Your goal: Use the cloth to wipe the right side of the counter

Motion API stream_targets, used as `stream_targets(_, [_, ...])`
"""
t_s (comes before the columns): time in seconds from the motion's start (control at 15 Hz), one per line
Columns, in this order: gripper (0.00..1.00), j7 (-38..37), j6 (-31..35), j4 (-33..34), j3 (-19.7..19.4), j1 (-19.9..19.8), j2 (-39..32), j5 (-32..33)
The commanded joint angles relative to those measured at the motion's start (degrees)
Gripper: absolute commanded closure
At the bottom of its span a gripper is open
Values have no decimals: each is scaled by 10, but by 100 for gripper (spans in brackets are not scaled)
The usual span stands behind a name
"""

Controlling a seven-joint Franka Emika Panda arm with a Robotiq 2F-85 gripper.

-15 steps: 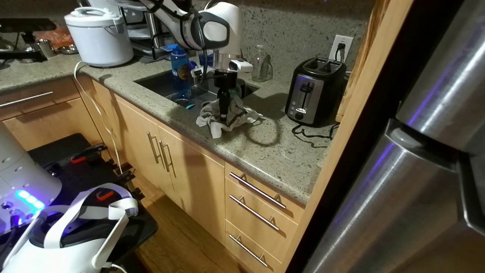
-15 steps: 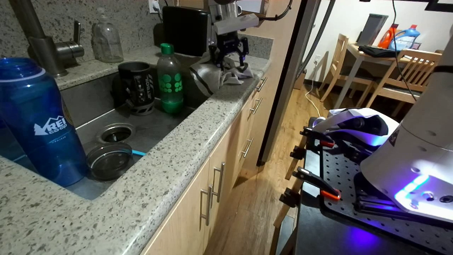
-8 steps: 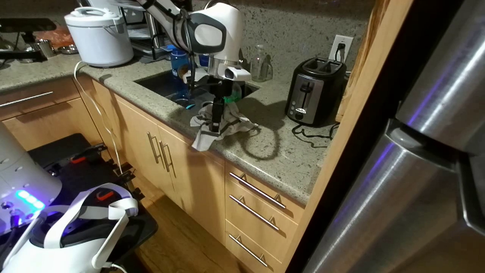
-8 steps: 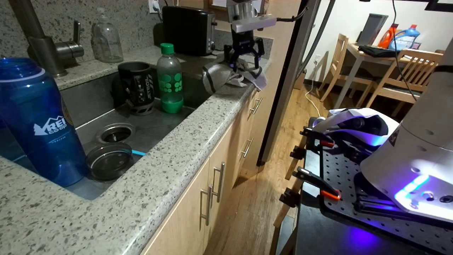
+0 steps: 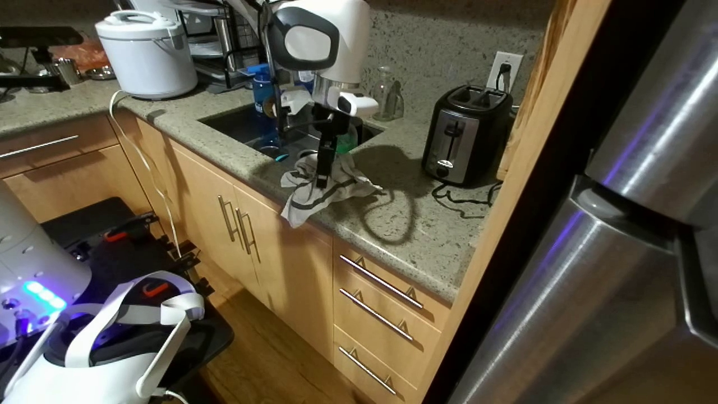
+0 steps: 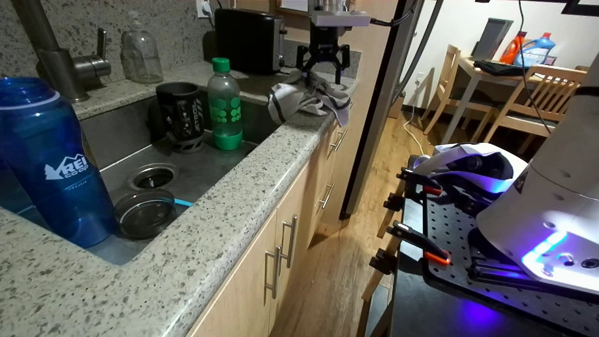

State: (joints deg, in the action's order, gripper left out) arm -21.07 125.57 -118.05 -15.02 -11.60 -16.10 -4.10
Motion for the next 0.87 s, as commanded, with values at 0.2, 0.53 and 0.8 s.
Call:
stream_targets(0.2, [0,25,-11,-11,1,-15,66,-46])
stream_targets(0.53, [0,53,0,-46,-8,-36,113,-54])
stream_targets(0.8, [0,41,-4,-21,-10,-35,89,-40])
